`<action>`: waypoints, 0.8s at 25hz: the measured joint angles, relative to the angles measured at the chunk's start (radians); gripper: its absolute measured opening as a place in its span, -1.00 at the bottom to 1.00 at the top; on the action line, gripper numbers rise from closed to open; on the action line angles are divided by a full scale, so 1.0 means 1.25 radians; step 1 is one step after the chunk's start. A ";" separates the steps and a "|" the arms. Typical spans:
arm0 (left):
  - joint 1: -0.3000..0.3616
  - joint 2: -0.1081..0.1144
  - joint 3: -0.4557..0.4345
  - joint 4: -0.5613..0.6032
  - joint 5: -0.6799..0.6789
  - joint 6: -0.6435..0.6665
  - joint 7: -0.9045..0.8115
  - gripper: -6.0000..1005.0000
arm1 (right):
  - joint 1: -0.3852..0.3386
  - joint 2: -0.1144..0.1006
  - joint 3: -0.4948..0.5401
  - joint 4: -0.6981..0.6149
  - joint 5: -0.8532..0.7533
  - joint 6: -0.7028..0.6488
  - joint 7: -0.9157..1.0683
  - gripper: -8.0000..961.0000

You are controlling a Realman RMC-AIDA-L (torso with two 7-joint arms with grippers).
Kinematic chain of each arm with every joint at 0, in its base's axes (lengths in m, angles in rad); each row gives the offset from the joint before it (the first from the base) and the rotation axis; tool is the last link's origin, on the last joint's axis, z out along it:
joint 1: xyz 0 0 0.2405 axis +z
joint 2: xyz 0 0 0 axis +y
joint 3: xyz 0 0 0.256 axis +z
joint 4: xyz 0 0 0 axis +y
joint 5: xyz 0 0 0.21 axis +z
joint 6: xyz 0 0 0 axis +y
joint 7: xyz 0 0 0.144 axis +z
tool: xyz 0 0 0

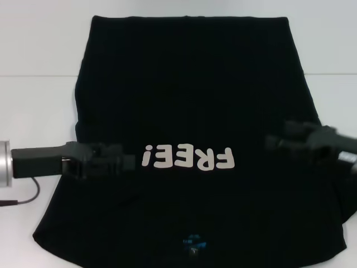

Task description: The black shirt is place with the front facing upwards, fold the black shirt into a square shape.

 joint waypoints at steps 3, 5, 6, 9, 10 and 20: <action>0.025 -0.023 0.001 0.004 -0.012 0.021 0.179 0.21 | 0.007 -0.032 -0.009 -0.086 -0.064 -0.012 0.256 0.96; 0.039 -0.039 -0.001 0.004 -0.014 0.043 0.276 0.51 | 0.016 -0.060 -0.025 -0.141 -0.124 -0.025 0.427 0.96; 0.045 -0.047 -0.004 0.011 -0.015 0.054 0.309 0.67 | 0.021 -0.075 -0.034 -0.164 -0.162 -0.032 0.506 0.96; 0.051 -0.060 -0.010 0.030 -0.016 0.059 0.322 0.70 | 0.039 -0.106 -0.051 -0.220 -0.275 -0.056 0.728 0.95; 0.051 -0.060 -0.011 0.034 -0.016 0.060 0.321 0.71 | 0.048 -0.112 -0.052 -0.241 -0.322 -0.070 0.795 0.95; 0.052 -0.056 -0.008 0.035 -0.012 0.051 0.320 0.77 | 0.099 -0.108 -0.055 -0.258 -0.603 -0.126 0.926 0.94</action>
